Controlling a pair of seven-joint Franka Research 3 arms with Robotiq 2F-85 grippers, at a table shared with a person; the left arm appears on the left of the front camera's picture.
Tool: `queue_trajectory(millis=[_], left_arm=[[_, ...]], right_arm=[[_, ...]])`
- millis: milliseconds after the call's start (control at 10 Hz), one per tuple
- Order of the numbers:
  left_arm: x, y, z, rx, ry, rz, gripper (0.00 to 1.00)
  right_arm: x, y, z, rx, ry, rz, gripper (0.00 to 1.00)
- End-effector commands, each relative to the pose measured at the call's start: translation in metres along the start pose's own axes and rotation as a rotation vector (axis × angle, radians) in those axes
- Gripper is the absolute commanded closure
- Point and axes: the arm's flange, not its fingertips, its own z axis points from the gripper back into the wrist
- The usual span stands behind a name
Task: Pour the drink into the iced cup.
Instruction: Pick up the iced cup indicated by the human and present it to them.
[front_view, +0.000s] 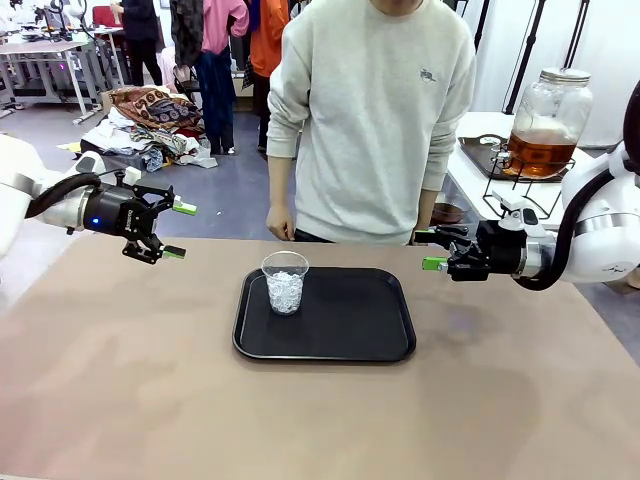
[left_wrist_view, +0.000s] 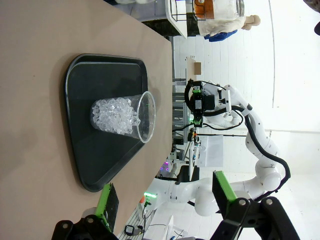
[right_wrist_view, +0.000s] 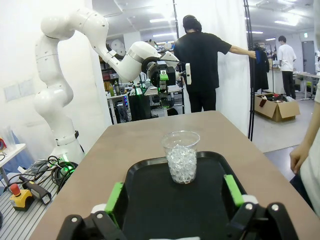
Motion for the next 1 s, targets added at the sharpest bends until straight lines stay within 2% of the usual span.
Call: queue_trajectory(millis=[0, 900], left_arm=[[-0.0005, -0.0011, 0.0008, 0.009, 0.007, 0.014, 0.0], [-0.0005, -0.0011, 0.0008, 0.009, 0.007, 0.014, 0.0]], right_arm=[[0.0018, -0.0012, 0.0003, -0.002, 0.001, 0.005, 0.0], [0.0018, -0.0012, 0.0003, -0.002, 0.001, 0.005, 0.0]])
